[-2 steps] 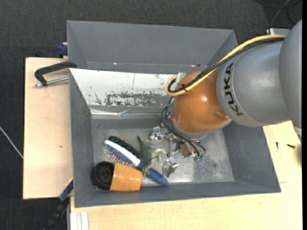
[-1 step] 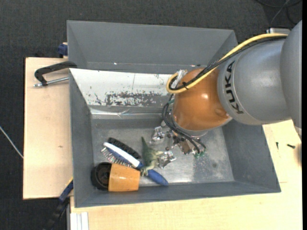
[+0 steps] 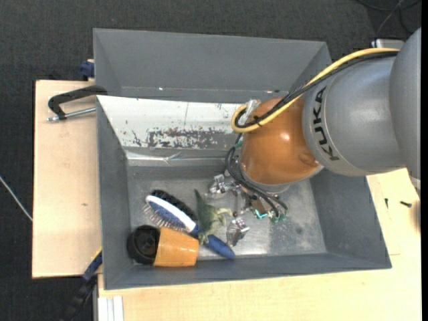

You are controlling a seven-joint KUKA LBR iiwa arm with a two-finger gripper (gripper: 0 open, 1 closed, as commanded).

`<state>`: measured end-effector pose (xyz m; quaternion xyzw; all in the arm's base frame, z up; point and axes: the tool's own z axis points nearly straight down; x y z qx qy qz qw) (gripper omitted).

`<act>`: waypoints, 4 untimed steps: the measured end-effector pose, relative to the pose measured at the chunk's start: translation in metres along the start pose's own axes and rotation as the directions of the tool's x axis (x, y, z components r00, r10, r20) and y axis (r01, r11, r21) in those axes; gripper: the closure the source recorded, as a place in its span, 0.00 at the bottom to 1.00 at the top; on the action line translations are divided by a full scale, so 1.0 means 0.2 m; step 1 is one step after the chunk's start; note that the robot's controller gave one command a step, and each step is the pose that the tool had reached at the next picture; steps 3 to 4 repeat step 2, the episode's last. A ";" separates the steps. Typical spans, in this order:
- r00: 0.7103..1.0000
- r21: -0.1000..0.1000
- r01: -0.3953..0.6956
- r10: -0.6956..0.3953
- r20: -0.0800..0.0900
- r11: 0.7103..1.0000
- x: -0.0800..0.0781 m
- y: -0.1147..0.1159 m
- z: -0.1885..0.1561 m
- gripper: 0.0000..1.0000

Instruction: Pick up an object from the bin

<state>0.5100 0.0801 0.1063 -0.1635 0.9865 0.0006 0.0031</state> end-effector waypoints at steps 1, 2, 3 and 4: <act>1.000 0.002 -0.003 0.003 0.012 1.000 -0.01 -0.01 -0.01 1.00; 0.987 0.003 0.163 -0.163 0.007 0.987 -0.08 0.01 -0.59 1.00; 0.987 0.003 0.163 -0.163 0.007 0.987 -0.08 0.01 -0.59 1.00; 0.987 0.003 0.163 -0.163 0.007 0.987 -0.08 0.01 -0.59 1.00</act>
Offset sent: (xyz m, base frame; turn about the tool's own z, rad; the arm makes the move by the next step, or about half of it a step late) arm 0.0000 0.0000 0.0000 0.0000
